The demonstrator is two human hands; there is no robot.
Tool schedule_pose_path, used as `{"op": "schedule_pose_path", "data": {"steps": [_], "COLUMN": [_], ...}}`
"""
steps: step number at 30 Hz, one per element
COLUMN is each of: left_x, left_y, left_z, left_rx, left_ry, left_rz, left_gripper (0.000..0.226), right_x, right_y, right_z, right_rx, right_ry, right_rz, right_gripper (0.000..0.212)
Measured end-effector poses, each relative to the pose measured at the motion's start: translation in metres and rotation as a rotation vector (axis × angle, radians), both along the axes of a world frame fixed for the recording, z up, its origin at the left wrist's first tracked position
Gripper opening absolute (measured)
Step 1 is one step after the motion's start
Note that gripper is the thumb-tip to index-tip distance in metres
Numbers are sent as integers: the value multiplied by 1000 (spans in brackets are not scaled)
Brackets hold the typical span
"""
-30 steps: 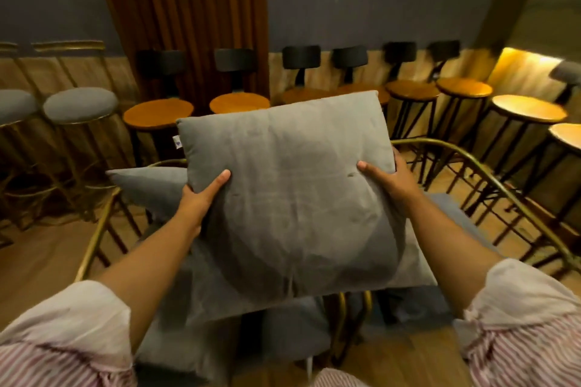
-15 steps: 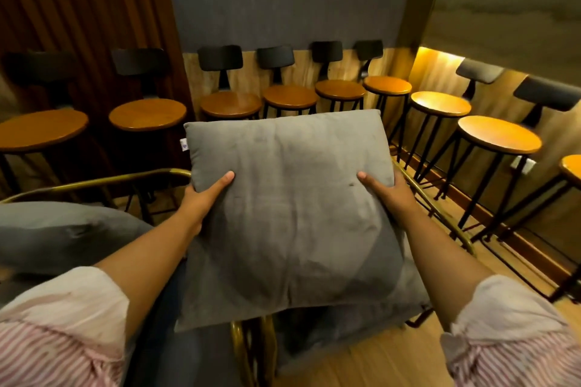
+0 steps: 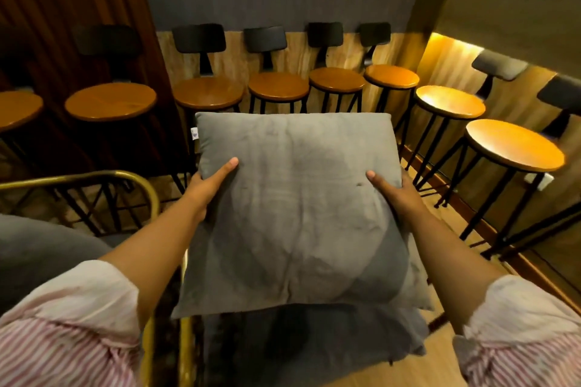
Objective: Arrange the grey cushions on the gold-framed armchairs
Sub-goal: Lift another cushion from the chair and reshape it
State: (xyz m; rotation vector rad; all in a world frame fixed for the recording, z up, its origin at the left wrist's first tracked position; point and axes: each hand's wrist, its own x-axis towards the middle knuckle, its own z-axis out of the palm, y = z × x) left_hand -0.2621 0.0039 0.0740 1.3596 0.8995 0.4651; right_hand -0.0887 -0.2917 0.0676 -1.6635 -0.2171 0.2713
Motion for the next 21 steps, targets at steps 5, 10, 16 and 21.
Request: {"op": "schedule_pose_path", "data": {"steps": [5, 10, 16, 21], "left_x": [52, 80, 133, 187], "left_y": [-23, -22, 23, 68], "left_z": [-19, -34, -46, -68], "left_rx": [14, 144, 320, 383], "left_ry": [-5, 46, 20, 1], "left_rz": [18, 45, 55, 42], "left_gripper": [86, 121, 126, 127], "right_x": [83, 145, 215, 271], "right_y": [-6, 19, 74, 120], "right_z": [0, -15, -30, -53], "right_rx": [-65, -89, -156, -197], "right_ry": [-44, -61, -103, -153], "right_rz": [82, 159, 265, 277], "right_gripper": [70, 86, 118, 104]}}
